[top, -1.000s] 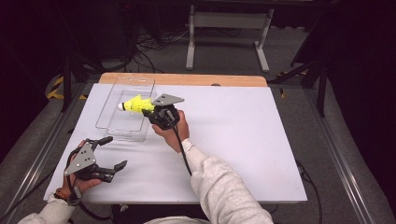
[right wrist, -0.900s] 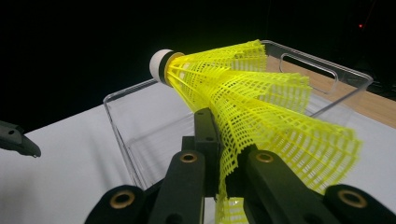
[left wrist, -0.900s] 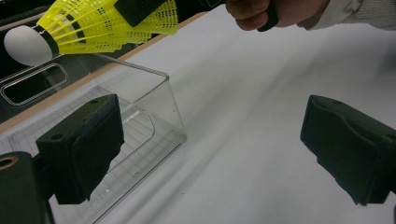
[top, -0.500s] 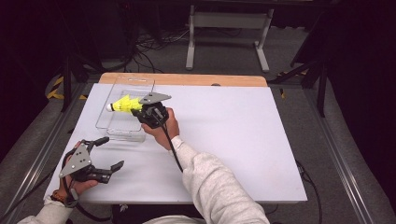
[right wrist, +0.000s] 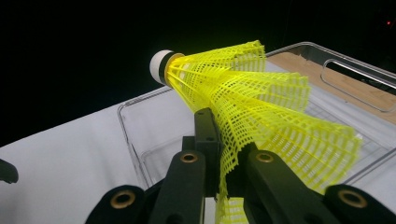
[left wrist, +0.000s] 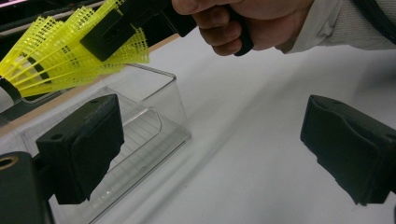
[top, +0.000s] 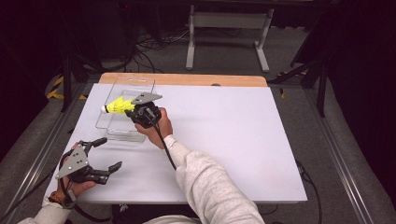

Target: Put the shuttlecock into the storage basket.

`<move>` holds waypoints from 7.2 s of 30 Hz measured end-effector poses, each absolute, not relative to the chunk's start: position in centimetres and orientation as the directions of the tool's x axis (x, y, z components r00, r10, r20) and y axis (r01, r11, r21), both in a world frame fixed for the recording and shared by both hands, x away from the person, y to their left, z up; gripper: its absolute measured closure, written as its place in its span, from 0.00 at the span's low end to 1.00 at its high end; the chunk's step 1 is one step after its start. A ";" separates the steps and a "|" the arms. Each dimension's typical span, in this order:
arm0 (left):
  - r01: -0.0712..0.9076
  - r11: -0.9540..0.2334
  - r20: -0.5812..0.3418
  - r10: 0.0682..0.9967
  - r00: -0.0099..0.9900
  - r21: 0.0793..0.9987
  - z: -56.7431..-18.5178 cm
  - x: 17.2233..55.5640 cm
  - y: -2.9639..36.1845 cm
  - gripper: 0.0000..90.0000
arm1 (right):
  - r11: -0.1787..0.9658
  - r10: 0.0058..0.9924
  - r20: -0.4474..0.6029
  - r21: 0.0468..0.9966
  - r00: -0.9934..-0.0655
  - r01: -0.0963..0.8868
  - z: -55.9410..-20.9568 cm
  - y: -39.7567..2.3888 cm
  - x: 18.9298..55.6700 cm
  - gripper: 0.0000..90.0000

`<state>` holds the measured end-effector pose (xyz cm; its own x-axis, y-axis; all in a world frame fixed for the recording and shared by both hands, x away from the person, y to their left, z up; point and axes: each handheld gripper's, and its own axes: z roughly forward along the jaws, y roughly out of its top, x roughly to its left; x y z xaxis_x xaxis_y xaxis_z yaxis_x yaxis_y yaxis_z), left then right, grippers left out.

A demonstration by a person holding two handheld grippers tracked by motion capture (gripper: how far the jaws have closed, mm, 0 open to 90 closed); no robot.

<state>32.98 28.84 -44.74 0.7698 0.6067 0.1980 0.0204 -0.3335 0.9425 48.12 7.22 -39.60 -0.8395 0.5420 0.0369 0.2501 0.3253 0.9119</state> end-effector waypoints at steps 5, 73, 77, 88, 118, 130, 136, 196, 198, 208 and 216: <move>0.020 -0.335 0.198 0.603 0.773 0.942 -44.8 33.0 28.8 0.08 | 0.343 0.535 0.032 0.905 -0.844 0.252 -40.0 7.7 48.3 0.98; 0.023 -0.361 0.205 0.579 0.789 0.932 -45.0 33.2 28.4 0.08 | 0.585 0.485 -0.094 0.774 -0.870 0.242 -41.6 8.2 48.8 0.62; 0.023 -0.364 0.207 0.579 0.788 0.931 -45.0 33.2 28.4 0.08 | 0.578 0.484 -0.103 0.783 -0.869 0.229 -41.4 7.7 48.6 0.61; 0.026 -0.372 0.210 0.579 0.788 0.928 -45.1 33.2 28.2 0.08 | 0.567 0.483 -0.142 0.803 -0.864 0.185 -40.8 6.4 47.9 0.57; 0.025 -0.385 0.219 0.577 0.787 0.923 -45.2 33.3 28.0 0.08 | 0.564 0.470 -0.215 0.819 -0.856 0.103 -40.6 4.5 46.3 0.53; 0.024 -0.390 0.224 0.577 0.785 0.921 -45.2 33.3 28.0 0.08 | 0.559 0.461 -0.236 0.826 -0.855 0.074 -40.6 3.6 45.8 0.49; 0.026 -0.381 0.219 0.585 0.781 0.924 -45.1 33.3 28.1 0.08 | 0.554 0.462 -0.247 0.831 -0.851 0.059 -40.6 3.0 45.5 0.46; 0.032 -0.396 0.222 0.577 0.786 0.918 -45.3 33.5 27.8 0.08 | 0.547 0.522 -0.343 0.837 -0.781 -0.002 -39.9 -1.5 43.8 0.23; 0.033 -0.400 0.222 0.574 0.788 0.916 -45.3 33.5 27.8 0.08 | 0.544 0.538 -0.350 0.839 -0.767 -0.002 -39.8 -1.7 43.8 0.21; 0.037 -0.402 0.220 0.574 0.789 0.915 -45.3 33.5 27.7 0.08 | 0.530 0.567 -0.358 0.848 -0.742 -0.004 -39.5 -2.7 43.8 0.14; 0.035 -0.404 0.224 0.574 0.788 0.914 -45.3 33.5 27.7 0.08 | 0.497 0.585 -0.330 0.868 -0.741 0.005 -39.4 -3.5 43.7 0.08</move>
<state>33.50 27.70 -45.31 0.7879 0.5738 0.2237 0.0347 -0.4040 0.9141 43.74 -3.51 -39.36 -0.7408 0.5848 -0.3303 0.0053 0.4969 0.8678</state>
